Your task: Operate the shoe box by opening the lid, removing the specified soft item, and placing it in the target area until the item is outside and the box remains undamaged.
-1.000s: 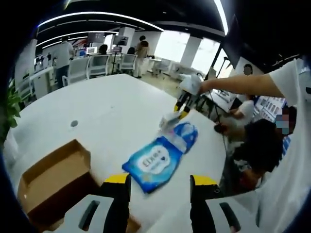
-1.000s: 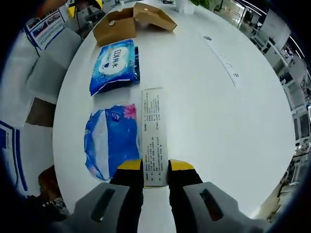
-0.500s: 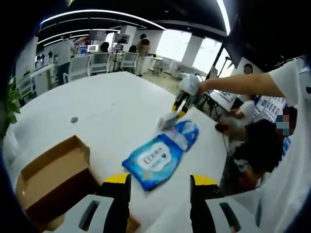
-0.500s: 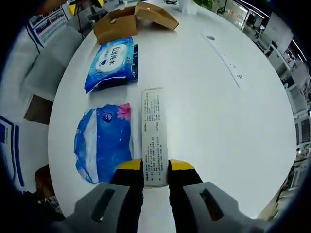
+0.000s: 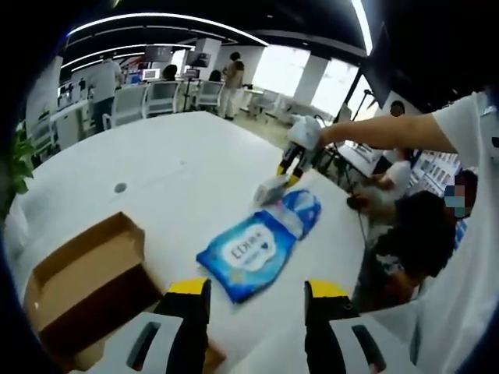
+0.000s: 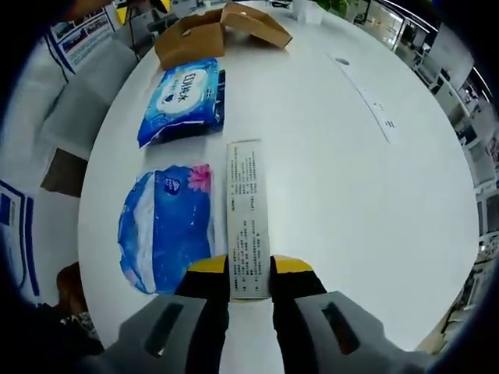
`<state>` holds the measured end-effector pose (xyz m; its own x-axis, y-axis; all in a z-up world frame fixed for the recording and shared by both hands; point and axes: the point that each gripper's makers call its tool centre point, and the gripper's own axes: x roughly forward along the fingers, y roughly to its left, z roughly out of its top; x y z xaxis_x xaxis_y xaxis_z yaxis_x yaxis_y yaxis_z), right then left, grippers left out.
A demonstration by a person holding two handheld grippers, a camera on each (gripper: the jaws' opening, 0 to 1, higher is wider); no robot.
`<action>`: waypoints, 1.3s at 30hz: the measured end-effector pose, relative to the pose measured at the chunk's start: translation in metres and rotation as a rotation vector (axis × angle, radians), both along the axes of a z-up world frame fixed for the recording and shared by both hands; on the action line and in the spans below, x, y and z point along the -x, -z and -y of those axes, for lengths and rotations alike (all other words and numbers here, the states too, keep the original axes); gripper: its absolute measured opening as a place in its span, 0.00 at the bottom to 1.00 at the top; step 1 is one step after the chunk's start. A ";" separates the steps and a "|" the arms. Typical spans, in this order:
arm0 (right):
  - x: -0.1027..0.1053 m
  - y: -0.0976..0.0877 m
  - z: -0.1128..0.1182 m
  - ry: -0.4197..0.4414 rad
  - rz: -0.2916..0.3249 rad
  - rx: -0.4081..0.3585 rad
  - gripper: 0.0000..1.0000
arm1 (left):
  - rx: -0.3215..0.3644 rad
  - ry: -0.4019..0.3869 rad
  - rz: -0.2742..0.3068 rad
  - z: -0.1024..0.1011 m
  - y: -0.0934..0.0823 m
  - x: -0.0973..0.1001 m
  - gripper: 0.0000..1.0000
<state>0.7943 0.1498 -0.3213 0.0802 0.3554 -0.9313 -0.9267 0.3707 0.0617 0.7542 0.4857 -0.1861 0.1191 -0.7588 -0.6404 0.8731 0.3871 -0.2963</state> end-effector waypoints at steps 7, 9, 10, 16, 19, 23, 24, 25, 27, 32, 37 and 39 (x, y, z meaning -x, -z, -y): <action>0.006 -0.002 -0.002 0.028 -0.028 -0.005 0.20 | 0.003 -0.007 0.001 -0.002 0.000 -0.001 0.49; 0.005 -0.003 -0.002 0.029 -0.021 -0.005 0.22 | -0.001 -0.012 -0.004 -0.005 0.003 -0.002 0.49; 0.004 -0.003 -0.001 0.033 -0.022 -0.005 0.23 | 0.000 -0.011 -0.002 -0.005 0.003 -0.002 0.48; 0.003 -0.014 0.000 0.036 -0.008 0.001 0.24 | 0.000 -0.012 -0.001 -0.008 0.001 -0.001 0.48; 0.002 -0.023 0.000 0.049 0.003 0.000 0.22 | 0.003 -0.014 0.005 -0.011 -0.002 -0.002 0.48; 0.003 -0.036 -0.002 0.064 0.030 -0.008 0.21 | 0.008 -0.010 0.018 -0.017 -0.007 -0.002 0.49; 0.005 -0.042 -0.005 0.064 0.034 -0.008 0.21 | 0.006 -0.011 0.023 -0.019 -0.007 -0.002 0.49; 0.007 -0.046 -0.007 0.062 0.040 -0.007 0.21 | 0.007 -0.011 0.024 -0.020 -0.008 -0.002 0.49; 0.011 -0.055 -0.012 0.069 0.047 -0.006 0.21 | 0.010 -0.017 0.028 -0.025 -0.009 -0.001 0.49; 0.022 -0.069 -0.025 0.072 0.057 -0.011 0.24 | 0.012 -0.023 0.042 -0.038 -0.014 0.002 0.49; 0.039 -0.086 -0.046 0.066 0.069 -0.016 0.25 | 0.017 -0.022 0.059 -0.055 -0.019 0.007 0.49; 0.048 -0.092 -0.056 0.058 0.069 -0.013 0.25 | 0.017 -0.018 0.065 -0.059 -0.022 0.011 0.49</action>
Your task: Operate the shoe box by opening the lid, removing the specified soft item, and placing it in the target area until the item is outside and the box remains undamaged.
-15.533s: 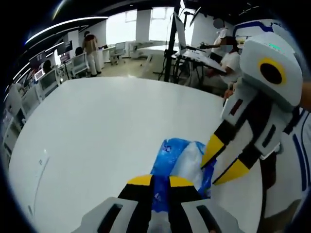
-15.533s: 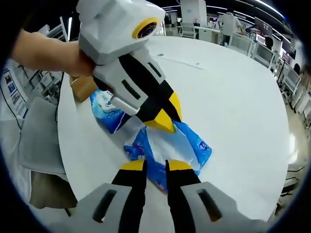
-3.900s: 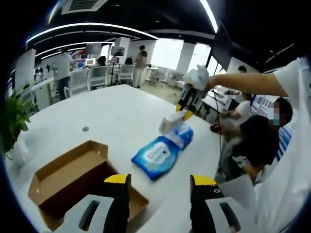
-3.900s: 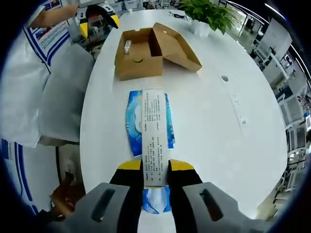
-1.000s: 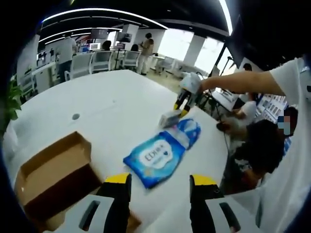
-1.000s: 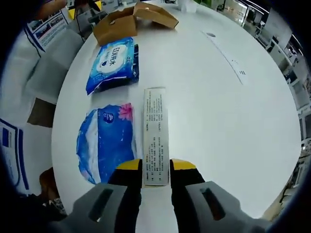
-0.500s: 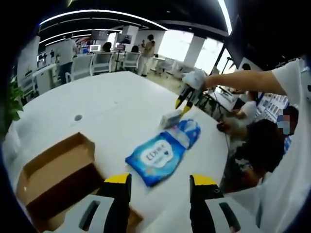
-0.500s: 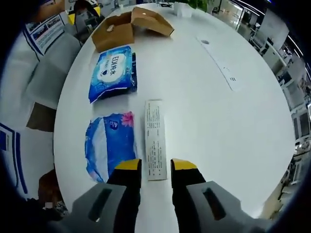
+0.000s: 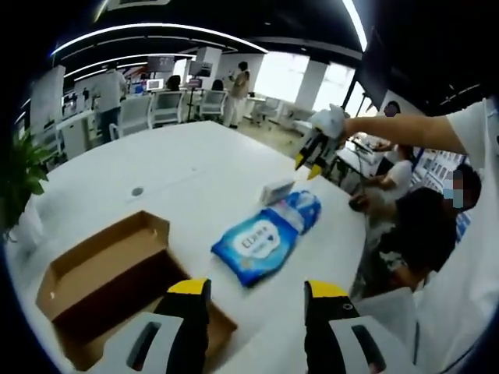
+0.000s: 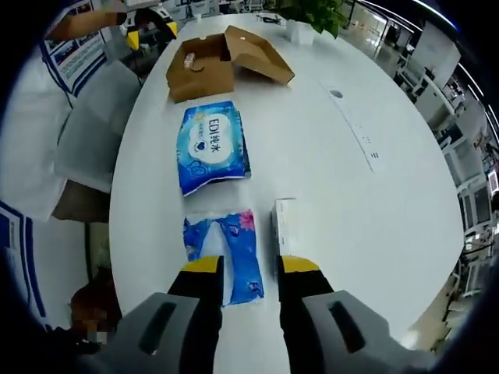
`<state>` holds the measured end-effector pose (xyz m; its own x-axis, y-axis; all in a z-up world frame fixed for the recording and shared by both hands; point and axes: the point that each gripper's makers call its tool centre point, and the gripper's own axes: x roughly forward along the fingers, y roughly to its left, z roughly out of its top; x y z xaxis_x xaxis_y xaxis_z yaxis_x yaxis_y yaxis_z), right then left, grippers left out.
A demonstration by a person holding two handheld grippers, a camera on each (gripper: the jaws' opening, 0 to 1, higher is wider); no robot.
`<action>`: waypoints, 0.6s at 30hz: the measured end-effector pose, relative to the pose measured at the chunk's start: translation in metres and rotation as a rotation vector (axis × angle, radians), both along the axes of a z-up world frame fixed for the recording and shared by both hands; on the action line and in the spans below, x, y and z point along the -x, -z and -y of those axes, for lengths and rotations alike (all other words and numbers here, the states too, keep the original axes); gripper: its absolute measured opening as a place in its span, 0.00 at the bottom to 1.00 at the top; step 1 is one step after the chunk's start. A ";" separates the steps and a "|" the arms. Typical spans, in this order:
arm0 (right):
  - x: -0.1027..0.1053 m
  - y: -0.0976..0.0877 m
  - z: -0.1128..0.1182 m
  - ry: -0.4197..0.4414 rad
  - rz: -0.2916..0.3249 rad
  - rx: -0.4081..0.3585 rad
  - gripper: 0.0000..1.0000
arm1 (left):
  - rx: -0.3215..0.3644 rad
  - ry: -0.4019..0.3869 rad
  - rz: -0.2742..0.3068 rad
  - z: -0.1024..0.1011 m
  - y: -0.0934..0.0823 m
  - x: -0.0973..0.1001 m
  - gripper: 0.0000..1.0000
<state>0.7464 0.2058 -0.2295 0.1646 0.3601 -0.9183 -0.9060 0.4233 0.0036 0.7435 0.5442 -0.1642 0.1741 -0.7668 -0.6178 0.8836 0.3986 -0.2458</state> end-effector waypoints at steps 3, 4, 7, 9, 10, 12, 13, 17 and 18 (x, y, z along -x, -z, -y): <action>0.012 -0.010 -0.016 0.002 0.013 0.000 0.25 | 0.002 0.006 0.010 -0.007 -0.004 0.004 0.49; 0.015 -0.012 -0.019 0.003 0.014 0.001 0.25 | 0.004 0.009 0.014 -0.013 -0.006 0.005 0.49; 0.020 -0.016 -0.025 0.009 0.020 0.010 0.24 | 0.009 0.011 0.026 -0.026 -0.011 0.004 0.49; 0.024 -0.019 -0.031 0.013 0.021 0.014 0.24 | 0.013 0.010 0.036 -0.036 -0.015 0.002 0.49; 0.026 -0.020 -0.033 0.013 0.022 0.017 0.24 | 0.013 0.009 0.038 -0.040 -0.015 0.002 0.49; 0.031 -0.026 -0.041 0.020 0.028 0.019 0.24 | 0.018 0.008 0.043 -0.047 -0.018 0.004 0.49; 0.032 -0.026 -0.042 0.021 0.028 0.019 0.24 | 0.019 0.009 0.044 -0.051 -0.019 0.006 0.49; 0.039 -0.032 -0.059 0.028 0.035 0.019 0.24 | 0.021 0.013 0.047 -0.067 -0.020 0.007 0.49; 0.042 -0.033 -0.065 0.027 0.033 0.018 0.24 | 0.018 0.014 0.049 -0.072 -0.021 0.007 0.49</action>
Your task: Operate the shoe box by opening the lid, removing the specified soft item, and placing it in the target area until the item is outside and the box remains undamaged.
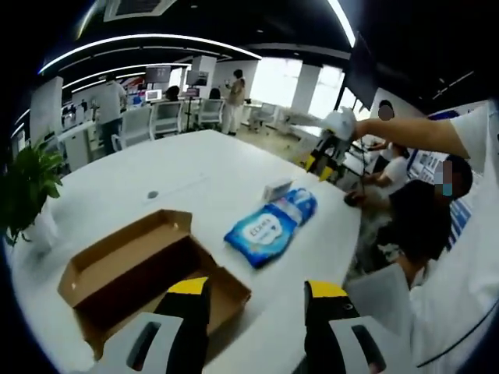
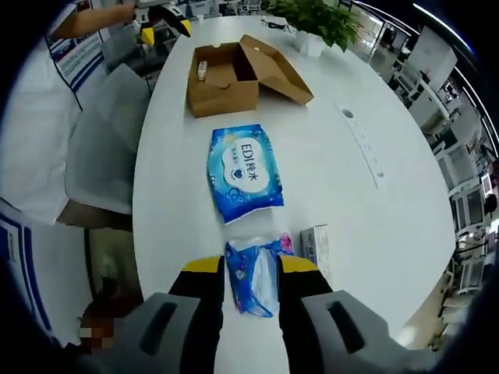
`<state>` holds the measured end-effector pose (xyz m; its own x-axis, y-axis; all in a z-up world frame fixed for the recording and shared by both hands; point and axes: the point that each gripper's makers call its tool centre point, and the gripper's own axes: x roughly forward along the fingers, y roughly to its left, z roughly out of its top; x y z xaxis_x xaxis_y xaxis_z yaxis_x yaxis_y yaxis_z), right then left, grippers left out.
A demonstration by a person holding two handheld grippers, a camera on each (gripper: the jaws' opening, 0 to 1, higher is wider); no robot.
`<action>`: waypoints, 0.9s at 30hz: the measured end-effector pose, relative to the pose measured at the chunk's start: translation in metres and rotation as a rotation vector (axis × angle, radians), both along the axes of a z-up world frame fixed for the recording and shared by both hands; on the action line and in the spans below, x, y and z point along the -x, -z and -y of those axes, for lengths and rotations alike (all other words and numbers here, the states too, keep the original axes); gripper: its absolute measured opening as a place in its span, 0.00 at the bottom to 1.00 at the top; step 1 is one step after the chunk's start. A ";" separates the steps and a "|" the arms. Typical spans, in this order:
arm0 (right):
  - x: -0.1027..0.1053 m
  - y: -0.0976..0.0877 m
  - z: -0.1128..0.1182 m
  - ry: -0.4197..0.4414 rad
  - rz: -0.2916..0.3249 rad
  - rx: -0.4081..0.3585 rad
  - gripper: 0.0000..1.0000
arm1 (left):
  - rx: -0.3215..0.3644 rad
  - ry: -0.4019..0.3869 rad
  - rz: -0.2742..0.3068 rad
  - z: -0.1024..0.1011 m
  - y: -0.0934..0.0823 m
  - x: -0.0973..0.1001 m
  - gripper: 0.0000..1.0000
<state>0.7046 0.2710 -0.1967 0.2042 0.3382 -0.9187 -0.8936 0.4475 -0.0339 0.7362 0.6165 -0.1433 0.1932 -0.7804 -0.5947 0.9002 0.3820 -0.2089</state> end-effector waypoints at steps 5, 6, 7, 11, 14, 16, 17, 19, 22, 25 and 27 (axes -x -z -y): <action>0.006 -0.006 -0.029 -0.011 0.003 -0.010 0.23 | 0.005 0.002 0.013 -0.022 -0.005 -0.001 0.49; 0.007 -0.007 -0.035 -0.010 0.004 -0.017 0.23 | 0.006 0.003 0.015 -0.026 -0.006 0.000 0.49; 0.007 -0.009 -0.043 -0.004 0.002 -0.030 0.23 | 0.008 0.003 0.015 -0.031 -0.007 0.000 0.49; 0.008 -0.008 -0.065 -0.001 -0.006 -0.046 0.24 | 0.010 0.002 0.020 -0.048 -0.008 -0.001 0.49; 0.011 -0.007 -0.081 0.000 -0.011 -0.041 0.23 | 0.014 -0.005 0.023 -0.058 -0.010 -0.003 0.49; 0.009 -0.007 -0.089 0.004 -0.011 -0.047 0.23 | 0.014 -0.008 0.024 -0.068 -0.009 -0.005 0.49; 0.008 -0.007 -0.093 0.004 -0.011 -0.048 0.23 | 0.014 -0.008 0.025 -0.074 -0.009 -0.006 0.49; 0.007 -0.007 -0.101 0.002 -0.011 -0.046 0.23 | 0.012 -0.010 0.025 -0.082 -0.009 -0.008 0.48; 0.006 -0.007 -0.113 0.001 -0.012 -0.047 0.24 | 0.012 -0.013 0.027 -0.097 -0.009 -0.010 0.48; 0.005 -0.009 -0.128 -0.002 -0.015 -0.051 0.25 | 0.013 -0.020 0.030 -0.108 -0.008 -0.014 0.48; 0.005 -0.011 -0.139 -0.008 -0.012 -0.058 0.25 | 0.015 -0.022 0.030 -0.114 -0.007 -0.016 0.48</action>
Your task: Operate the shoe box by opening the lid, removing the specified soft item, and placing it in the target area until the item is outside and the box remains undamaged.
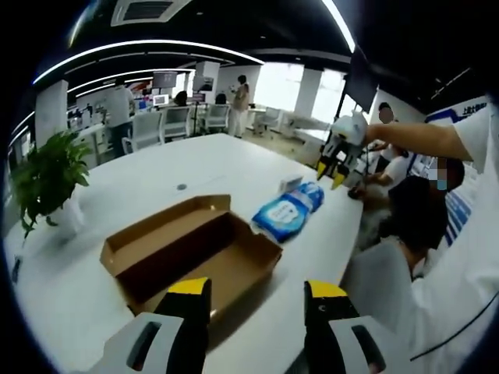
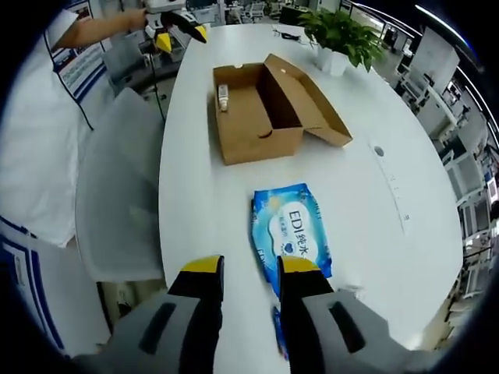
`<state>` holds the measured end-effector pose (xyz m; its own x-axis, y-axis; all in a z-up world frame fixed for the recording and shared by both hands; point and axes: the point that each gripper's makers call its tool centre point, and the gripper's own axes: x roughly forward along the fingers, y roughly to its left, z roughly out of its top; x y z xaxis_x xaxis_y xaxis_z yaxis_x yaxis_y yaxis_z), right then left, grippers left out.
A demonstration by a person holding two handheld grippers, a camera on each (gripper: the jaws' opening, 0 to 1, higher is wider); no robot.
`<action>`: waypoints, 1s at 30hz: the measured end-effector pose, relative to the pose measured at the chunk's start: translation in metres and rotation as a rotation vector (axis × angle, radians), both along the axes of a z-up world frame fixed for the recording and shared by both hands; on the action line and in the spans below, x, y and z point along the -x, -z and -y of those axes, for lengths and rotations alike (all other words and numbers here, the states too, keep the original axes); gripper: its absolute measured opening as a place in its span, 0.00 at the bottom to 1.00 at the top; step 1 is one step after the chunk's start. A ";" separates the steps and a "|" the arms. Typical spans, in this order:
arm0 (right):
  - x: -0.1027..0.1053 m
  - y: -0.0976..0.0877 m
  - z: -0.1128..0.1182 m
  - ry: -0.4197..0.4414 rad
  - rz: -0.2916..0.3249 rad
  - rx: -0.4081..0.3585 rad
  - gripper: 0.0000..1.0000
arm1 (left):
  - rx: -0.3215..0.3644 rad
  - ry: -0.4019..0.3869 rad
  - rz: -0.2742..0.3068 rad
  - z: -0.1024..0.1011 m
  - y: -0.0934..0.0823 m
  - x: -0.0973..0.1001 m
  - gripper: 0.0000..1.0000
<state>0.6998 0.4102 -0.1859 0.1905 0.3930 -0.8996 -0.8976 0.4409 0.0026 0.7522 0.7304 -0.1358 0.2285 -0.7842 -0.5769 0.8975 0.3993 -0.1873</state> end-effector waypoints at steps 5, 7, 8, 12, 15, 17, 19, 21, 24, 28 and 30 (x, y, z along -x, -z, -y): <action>-0.001 -0.005 -0.023 -0.007 0.008 -0.024 0.28 | 0.001 0.002 -0.001 -0.009 0.003 -0.003 0.48; -0.002 -0.006 -0.032 -0.005 0.013 -0.033 0.29 | 0.001 0.008 -0.002 -0.014 0.005 -0.005 0.48; -0.003 -0.007 -0.038 -0.007 0.016 -0.040 0.29 | -0.003 0.008 -0.006 -0.018 0.007 -0.007 0.48; -0.004 -0.007 -0.059 -0.011 0.019 -0.070 0.31 | -0.019 0.021 -0.010 -0.027 0.010 -0.013 0.48; -0.004 -0.004 -0.070 -0.015 0.014 -0.075 0.32 | -0.027 0.032 -0.013 -0.033 0.013 -0.019 0.48; -0.006 -0.002 -0.076 -0.016 0.011 -0.075 0.32 | -0.030 0.041 -0.015 -0.035 0.014 -0.022 0.48; -0.007 -0.001 -0.080 -0.012 0.007 -0.080 0.33 | -0.034 0.055 -0.017 -0.036 0.016 -0.023 0.48; -0.009 0.000 -0.084 -0.008 0.007 -0.083 0.32 | -0.039 0.073 -0.022 -0.037 0.018 -0.024 0.47; -0.011 0.001 -0.093 0.002 0.005 -0.094 0.32 | -0.055 0.107 -0.029 -0.039 0.024 -0.027 0.47; -0.013 0.006 -0.105 0.005 -0.005 -0.100 0.32 | -0.069 0.142 -0.047 -0.044 0.034 -0.035 0.47; -0.015 0.007 -0.112 0.007 -0.006 -0.109 0.32 | -0.069 0.162 -0.055 -0.044 0.037 -0.036 0.47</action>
<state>0.7148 0.5221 -0.1926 0.1881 0.4868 -0.8530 -0.8942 0.4441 0.0563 0.7881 0.7740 -0.1730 0.0693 -0.7661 -0.6389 0.9402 0.2643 -0.2150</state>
